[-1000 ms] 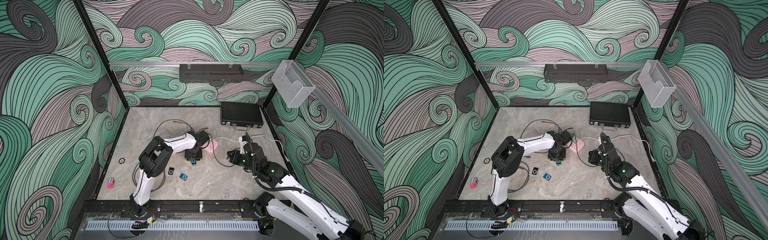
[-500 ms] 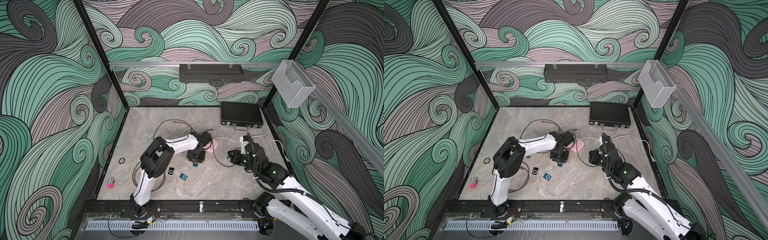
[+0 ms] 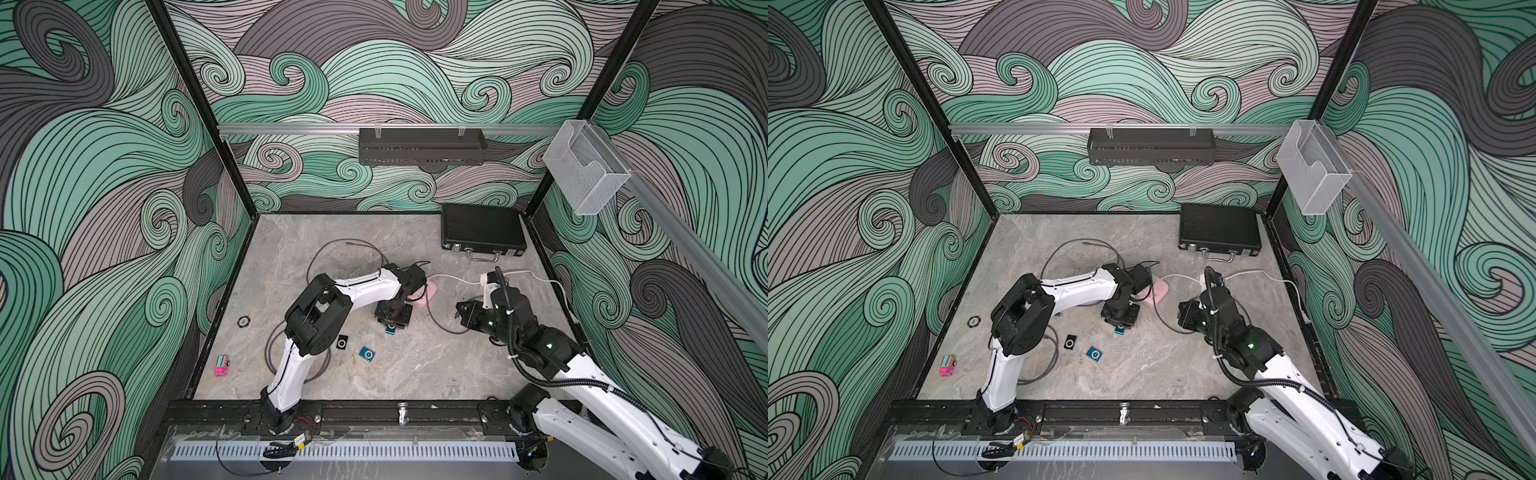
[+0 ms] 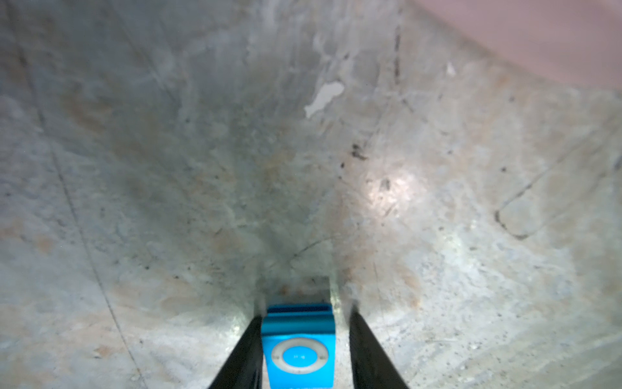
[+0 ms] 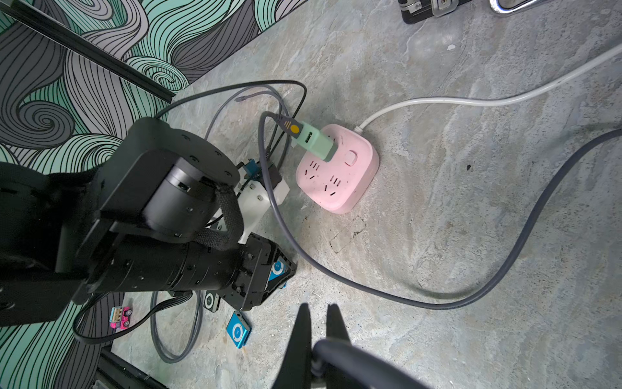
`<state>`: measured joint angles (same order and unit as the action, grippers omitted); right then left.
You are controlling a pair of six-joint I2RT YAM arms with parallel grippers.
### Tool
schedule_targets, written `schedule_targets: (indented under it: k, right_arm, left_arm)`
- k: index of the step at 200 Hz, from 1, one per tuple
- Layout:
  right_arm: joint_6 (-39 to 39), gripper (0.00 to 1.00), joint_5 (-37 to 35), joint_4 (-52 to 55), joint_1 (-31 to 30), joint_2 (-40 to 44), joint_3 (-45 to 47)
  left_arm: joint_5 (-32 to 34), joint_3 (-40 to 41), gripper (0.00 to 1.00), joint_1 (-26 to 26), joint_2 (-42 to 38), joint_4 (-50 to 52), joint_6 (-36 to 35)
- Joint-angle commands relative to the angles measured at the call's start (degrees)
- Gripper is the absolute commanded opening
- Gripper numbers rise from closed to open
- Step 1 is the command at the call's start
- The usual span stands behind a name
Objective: Charge mp3
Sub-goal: Pick up the MP3 player from the center of the board.
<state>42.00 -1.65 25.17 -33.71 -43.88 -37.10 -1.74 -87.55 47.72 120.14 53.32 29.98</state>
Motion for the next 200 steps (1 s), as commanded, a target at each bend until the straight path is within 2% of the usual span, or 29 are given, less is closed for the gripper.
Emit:
schedule_targets:
  k: [1, 56, 131, 158, 200]
  right_arm:
    - [-0.07, 0.00, -1.41, 0.54, 0.34, 0.30, 0.10]
    - [-0.41, 0.00, -1.66, 0.29, 0.37, 0.11, 0.01]
    - [-4.11, 0.00, -0.46, -0.67, 0.36, -3.01, 0.49]
    - [-6.55, 0.00, 0.05, 1.30, 0.18, -6.13, -2.28]
    - [-5.88, 0.00, 1.56, -4.25, -2.46, -9.40, -3.60]
  left_arm:
    - [1.35, 0.66, 0.41, 0.35, 1.67, 2.57, 0.56]
    - [0.09, 0.27, 0.33, 0.35, 3.00, 1.83, 2.53]
    - [-5.42, 1.00, 0.21, 0.26, 2.76, 1.08, 4.44]
    - [-9.63, 1.88, 0.22, -0.89, -3.66, -0.44, 4.23]
    - [-18.63, 9.65, 0.22, -5.99, -17.80, -9.49, 8.23]
